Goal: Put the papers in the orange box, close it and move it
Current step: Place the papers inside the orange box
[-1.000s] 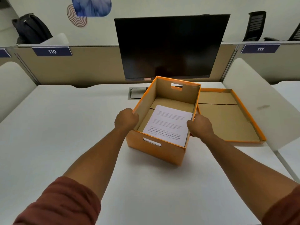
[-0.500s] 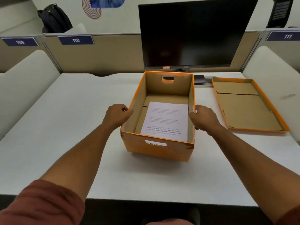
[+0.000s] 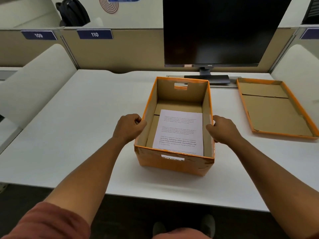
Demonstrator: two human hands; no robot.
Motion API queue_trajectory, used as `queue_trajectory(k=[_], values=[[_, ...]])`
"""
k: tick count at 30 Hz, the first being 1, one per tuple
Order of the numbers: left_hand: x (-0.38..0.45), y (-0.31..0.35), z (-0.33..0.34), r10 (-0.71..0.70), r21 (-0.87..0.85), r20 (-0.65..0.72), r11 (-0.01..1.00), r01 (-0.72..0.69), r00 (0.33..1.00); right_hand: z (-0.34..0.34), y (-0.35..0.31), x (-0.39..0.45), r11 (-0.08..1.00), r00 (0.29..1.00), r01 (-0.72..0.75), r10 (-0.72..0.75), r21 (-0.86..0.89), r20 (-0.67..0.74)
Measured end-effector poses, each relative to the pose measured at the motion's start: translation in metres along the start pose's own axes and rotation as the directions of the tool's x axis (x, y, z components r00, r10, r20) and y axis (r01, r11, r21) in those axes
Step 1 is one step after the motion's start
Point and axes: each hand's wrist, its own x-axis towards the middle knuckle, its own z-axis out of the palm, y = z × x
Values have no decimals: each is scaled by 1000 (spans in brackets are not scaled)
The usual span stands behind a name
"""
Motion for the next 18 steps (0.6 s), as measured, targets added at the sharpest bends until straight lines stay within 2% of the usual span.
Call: queue_trajectory(k=[3, 6, 10, 14, 18], values=[[0, 1, -1, 0, 49, -51, 999, 3, 999, -3, 8, 1, 992, 999, -27, 23, 120, 36], [8, 13, -2, 47, 95, -188, 995, -30, 981, -13, 21, 6, 969, 997, -81, 78, 233, 24], [31, 57, 12, 120, 29, -301, 993, -117, 946, -25, 54, 25, 986, 995, -61, 73, 154, -71], [47, 110, 47, 191, -19, -251, 979, -202, 949, -36, 95, 51, 994, 976, -88, 98, 58, -193], [59, 160, 86, 266, -74, -148, 957, -279, 952, -41, 132, 71, 987, 970, -161, 157, -2, -186]])
